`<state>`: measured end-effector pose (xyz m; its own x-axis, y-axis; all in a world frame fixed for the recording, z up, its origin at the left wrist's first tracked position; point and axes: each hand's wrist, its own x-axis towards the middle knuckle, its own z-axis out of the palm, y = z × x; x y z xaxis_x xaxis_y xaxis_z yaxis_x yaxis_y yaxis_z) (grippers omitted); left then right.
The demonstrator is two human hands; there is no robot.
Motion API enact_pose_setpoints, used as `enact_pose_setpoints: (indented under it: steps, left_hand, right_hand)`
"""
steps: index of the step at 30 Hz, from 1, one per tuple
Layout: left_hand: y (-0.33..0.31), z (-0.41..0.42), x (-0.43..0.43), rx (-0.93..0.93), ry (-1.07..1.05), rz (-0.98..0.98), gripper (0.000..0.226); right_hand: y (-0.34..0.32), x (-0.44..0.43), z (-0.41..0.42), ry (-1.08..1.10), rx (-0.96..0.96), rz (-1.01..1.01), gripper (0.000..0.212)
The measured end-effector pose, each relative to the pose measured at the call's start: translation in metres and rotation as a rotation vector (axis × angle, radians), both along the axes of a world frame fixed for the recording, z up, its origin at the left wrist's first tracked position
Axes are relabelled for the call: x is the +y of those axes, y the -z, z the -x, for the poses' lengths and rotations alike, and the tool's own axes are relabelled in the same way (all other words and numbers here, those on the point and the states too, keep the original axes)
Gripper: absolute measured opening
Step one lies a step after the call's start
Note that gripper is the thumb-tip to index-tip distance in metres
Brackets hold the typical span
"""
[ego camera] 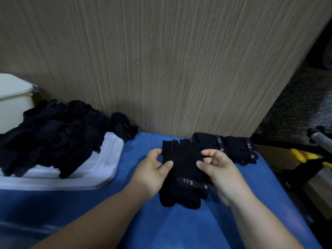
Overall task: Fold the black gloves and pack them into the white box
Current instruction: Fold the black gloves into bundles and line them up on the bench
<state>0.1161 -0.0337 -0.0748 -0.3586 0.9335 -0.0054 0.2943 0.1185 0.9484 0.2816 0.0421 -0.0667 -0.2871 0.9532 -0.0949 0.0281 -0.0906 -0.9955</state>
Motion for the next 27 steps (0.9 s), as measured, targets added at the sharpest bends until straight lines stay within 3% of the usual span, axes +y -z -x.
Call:
enact_pose_setpoints:
  steps: [4, 6, 10, 13, 15, 18, 21, 24, 27]
  left_hand:
    - [0.011, 0.007, 0.0, 0.278, 0.001, 0.035, 0.059]
    - [0.015, 0.011, 0.002, 0.331, 0.008, 0.059, 0.065]
    - [0.016, 0.013, 0.005, 0.42, 0.045, 0.078, 0.057]
    - [0.018, 0.014, 0.004, 0.514, 0.031, -0.028, 0.05]
    - [0.016, 0.016, 0.006, 0.523, 0.024, -0.166, 0.042]
    - [0.015, 0.017, 0.011, 0.512, 0.154, -0.277, 0.04]
    - [0.02, 0.015, 0.013, 0.589, 0.361, -0.126, 0.043]
    - [0.027, 0.016, 0.01, 0.772, 0.505, 0.064, 0.048]
    - [0.026, 0.017, 0.006, 0.876, 0.555, 0.159, 0.05]
  right_hand:
    - [0.011, 0.002, 0.0, 0.055, -0.408, -0.19, 0.027]
    - [0.013, 0.001, 0.0, 0.04, -0.513, -0.233, 0.027]
    - [0.013, 0.0, 0.0, -0.01, -0.599, -0.282, 0.028]
    - [0.011, -0.001, -0.003, -0.03, -0.68, -0.308, 0.029]
    - [0.011, -0.001, -0.005, 0.002, -0.723, -0.424, 0.031]
    - [0.009, 0.001, -0.007, 0.032, -0.635, -0.716, 0.029]
    - [0.008, -0.001, -0.005, -0.167, -0.709, -0.818, 0.037]
    - [0.015, -0.005, -0.004, -0.452, -0.869, -0.689, 0.053]
    - [0.018, -0.006, -0.005, -0.589, -1.063, -0.616, 0.056]
